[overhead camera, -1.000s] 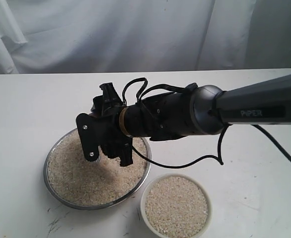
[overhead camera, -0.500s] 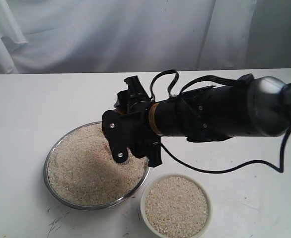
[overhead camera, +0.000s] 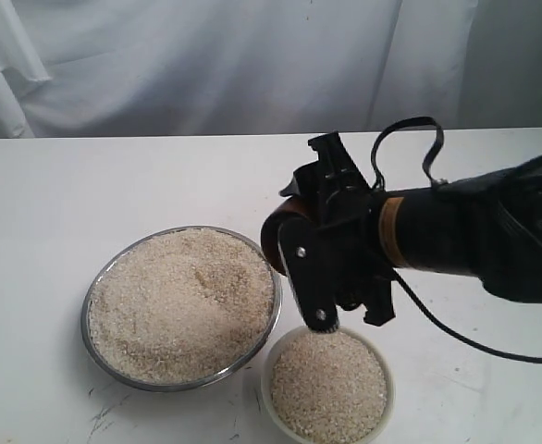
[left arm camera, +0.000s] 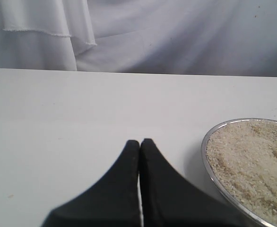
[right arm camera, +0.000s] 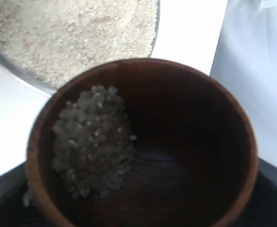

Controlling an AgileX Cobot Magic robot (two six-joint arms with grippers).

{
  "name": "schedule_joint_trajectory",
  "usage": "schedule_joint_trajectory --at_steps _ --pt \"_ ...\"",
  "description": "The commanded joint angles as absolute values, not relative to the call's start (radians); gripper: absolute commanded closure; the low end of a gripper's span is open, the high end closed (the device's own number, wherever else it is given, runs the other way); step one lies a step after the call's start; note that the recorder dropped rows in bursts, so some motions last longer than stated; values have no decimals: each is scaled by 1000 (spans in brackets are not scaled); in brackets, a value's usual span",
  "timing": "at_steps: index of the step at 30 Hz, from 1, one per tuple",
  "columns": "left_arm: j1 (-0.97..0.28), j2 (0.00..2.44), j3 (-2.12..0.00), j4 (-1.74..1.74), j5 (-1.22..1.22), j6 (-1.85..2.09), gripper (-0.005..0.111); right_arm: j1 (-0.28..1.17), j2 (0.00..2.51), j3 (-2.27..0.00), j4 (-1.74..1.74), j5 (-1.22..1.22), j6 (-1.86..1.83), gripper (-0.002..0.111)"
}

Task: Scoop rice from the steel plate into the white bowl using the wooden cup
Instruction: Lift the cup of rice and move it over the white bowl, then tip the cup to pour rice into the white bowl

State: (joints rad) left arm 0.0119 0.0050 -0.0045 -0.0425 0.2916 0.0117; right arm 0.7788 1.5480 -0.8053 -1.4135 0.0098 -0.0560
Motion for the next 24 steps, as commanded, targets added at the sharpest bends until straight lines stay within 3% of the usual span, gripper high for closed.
schedule_joint_trajectory --at_steps 1,12,24 --pt "10 0 0 -43 285 9 107 776 1494 -734 -1477 36 -98 108" --pt "10 0 0 -43 285 9 107 865 1466 -634 -1744 194 -105 108" --pt "10 0 0 -43 285 9 107 997 1466 -634 -1744 386 -228 108"
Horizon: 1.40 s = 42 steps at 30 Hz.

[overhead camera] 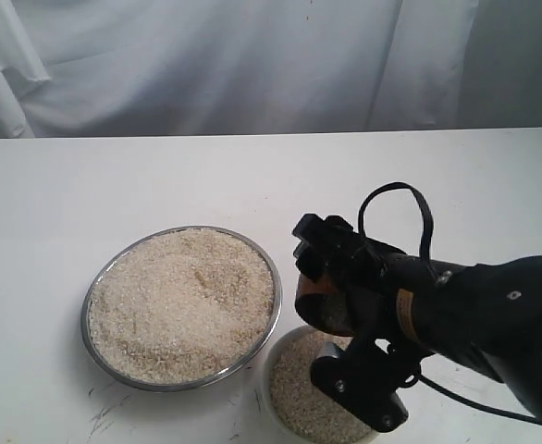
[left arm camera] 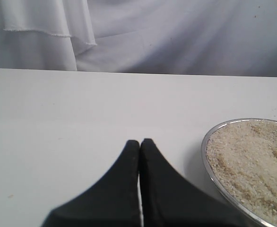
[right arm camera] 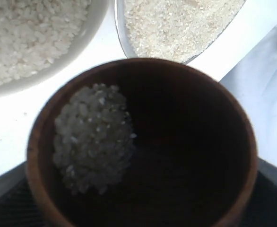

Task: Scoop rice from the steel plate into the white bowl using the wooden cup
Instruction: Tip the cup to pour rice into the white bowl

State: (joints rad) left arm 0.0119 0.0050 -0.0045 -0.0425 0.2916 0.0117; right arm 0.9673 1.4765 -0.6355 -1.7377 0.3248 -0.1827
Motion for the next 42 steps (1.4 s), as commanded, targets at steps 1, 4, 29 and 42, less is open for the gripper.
schedule_joint_trajectory --at_steps 1,4,29,42 --pt "10 0 0 -43 285 9 107 1007 1466 -634 -1744 402 -243 108" --pt "10 0 0 -43 285 9 107 1031 1466 -634 -1744 429 -276 108" --pt "10 0 0 -43 285 9 107 1149 1495 -634 -1744 529 -474 108" --pt "10 0 0 -43 285 9 107 1185 1495 -625 -1744 609 -565 108"
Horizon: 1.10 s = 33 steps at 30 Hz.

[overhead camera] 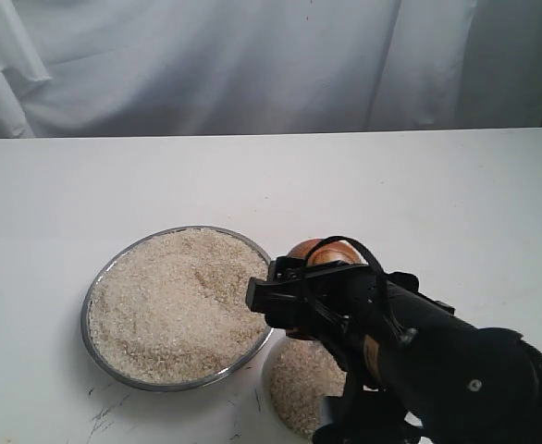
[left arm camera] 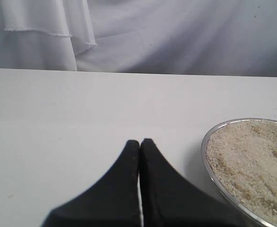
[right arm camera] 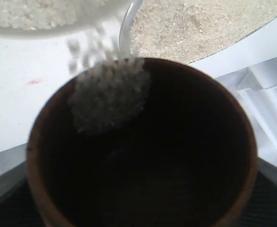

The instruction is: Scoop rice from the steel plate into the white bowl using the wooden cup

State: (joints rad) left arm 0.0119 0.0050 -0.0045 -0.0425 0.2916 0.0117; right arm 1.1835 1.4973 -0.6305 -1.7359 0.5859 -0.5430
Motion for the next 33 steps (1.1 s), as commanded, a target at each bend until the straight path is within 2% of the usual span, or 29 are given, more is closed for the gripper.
schedule_joint_trajectory --at_steps 1,33 --pt "10 0 0 -43 285 9 107 1185 1495 -625 -1744 613 -572 108" --pt "10 0 0 -43 285 9 107 1215 1495 -654 -1744 692 -763 108"
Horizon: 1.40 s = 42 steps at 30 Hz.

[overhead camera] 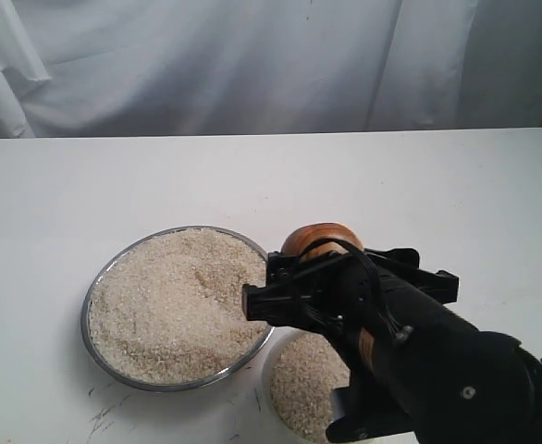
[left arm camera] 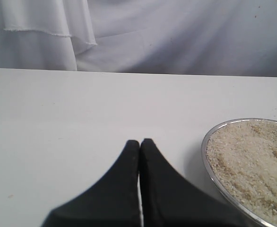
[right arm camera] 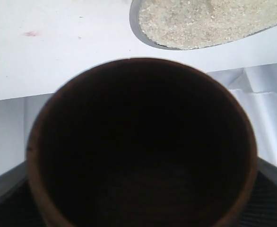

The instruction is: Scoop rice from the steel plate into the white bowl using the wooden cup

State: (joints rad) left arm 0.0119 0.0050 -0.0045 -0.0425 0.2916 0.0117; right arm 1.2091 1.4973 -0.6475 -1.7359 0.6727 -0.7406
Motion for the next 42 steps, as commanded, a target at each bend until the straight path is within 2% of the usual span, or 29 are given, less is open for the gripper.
schedule_joint_trajectory --at_steps 1,5,10,18,24,28,32,42 --pt "10 0 0 -43 285 9 107 1215 1495 -656 -1744 692 -763 108" --pt "10 0 0 -43 285 9 107 1215 1495 -668 -1744 678 -652 108" --pt "10 0 0 -43 285 9 107 1171 1493 -720 -1737 587 -271 108" --pt "10 0 0 -43 285 9 107 915 1508 -822 -1647 209 -256 108" --pt "10 0 0 -43 285 9 107 817 1672 -996 -1630 117 -220 108" --pt "10 0 0 -43 285 9 107 813 1826 -1160 -1550 129 -220 108" --pt "10 0 0 -43 285 9 107 829 2015 -1366 -1524 255 -220 108" --pt "10 0 0 -43 285 9 107 948 2229 -1558 -1596 339 -332 108"
